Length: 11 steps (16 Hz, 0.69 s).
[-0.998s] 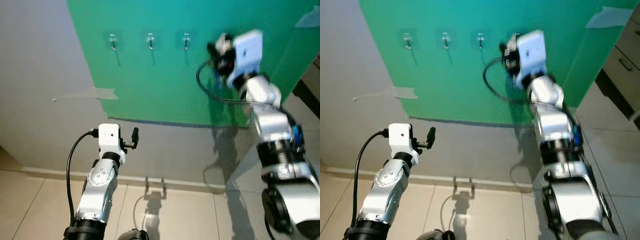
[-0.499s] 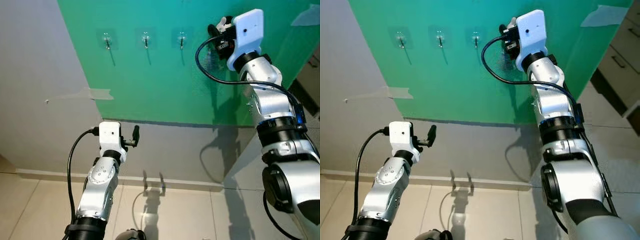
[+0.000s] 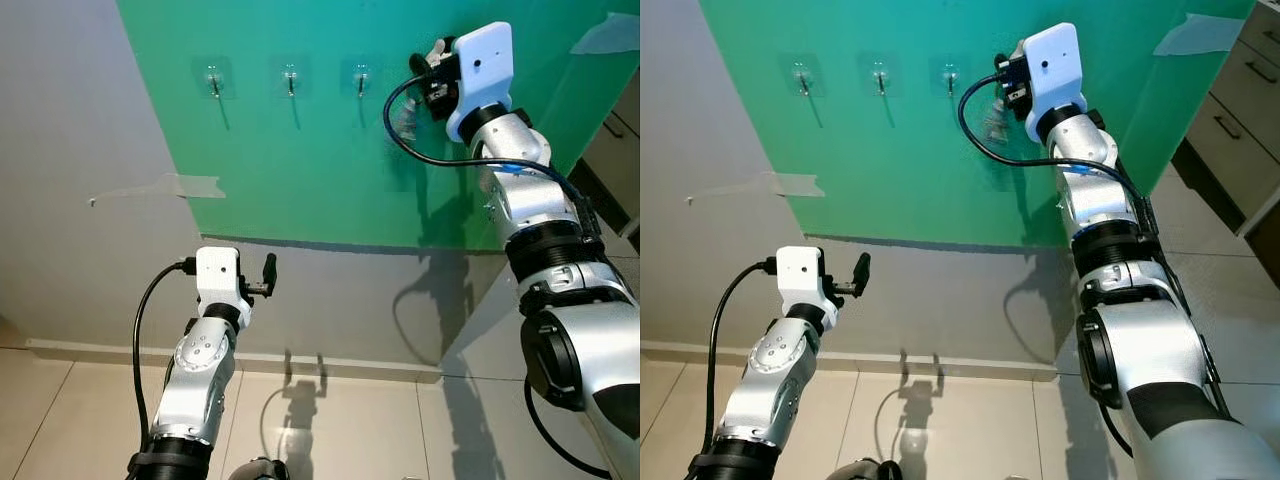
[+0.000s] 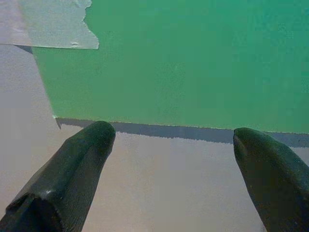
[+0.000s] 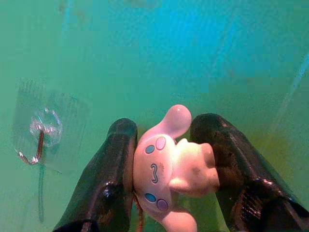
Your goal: Hang keys on a hook
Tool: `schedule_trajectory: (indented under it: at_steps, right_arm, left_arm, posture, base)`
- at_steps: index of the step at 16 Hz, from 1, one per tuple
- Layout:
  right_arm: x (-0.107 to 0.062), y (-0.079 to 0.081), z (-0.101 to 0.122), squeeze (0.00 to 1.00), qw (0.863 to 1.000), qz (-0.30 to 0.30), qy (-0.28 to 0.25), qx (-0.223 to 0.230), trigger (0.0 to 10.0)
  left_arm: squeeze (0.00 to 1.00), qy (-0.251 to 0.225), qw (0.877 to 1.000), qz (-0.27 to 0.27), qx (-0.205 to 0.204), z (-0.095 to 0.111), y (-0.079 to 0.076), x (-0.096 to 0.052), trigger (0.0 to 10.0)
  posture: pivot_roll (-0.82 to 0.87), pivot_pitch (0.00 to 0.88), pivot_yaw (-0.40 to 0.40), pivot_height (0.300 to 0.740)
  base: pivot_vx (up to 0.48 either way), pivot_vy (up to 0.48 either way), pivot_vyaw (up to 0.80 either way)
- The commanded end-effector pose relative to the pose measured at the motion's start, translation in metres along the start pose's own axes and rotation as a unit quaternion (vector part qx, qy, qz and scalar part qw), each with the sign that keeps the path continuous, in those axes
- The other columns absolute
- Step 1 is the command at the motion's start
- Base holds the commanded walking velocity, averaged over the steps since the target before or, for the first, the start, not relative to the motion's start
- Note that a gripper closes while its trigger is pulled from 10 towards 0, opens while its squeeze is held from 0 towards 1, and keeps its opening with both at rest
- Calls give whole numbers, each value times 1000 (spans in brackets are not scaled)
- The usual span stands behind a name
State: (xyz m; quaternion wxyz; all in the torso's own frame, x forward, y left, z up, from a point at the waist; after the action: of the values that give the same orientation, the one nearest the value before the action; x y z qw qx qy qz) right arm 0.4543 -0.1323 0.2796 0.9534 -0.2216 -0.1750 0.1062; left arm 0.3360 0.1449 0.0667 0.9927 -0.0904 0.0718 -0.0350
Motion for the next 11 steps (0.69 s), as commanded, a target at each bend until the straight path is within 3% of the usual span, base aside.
schedule_trajectory:
  at_steps: [1, 7, 11]
  right_arm:
    - [1, 0, -3, 0, 1000, -3, 11, -8, 10000]
    - [-15, 15, -50, 0, 997, -5, 78, -15, 10000]
    - [-16, 19, -51, 0, 997, -8, 73, -12, 10000]
  left_arm:
    - [0, -2, 1000, 3, 3, 2, 2, 0, 10000]
    - [0, 3, 1000, 5, 12, 2, 8, -4, 10000]
    - [0, 5, 1000, 4, 16, 2, 8, -4, 10000]
  posture:
    - [-47, 0, 28, 740]
    - [-30, 0, 42, 740]
    - [-32, 0, 49, 740]
  base:
    - [0, 0, 0]
    - [0, 0, 0]
    - [0, 0, 0]
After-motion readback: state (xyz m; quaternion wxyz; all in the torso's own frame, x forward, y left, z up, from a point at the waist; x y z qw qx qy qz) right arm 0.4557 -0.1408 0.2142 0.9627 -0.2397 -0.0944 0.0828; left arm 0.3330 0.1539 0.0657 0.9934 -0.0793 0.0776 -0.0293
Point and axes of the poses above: a point about 5 cm out from each wrist's last joint towards the gripper, its own x axis pointing out of the wrist towards the gripper, its own z axis along the axis of the wrist's last joint, y = z × x, the point moved 5 cm from there along x, pointing out of the wrist towards the gripper, and after that the axes turned 8 degrees about -x, right-handed, at the moved point
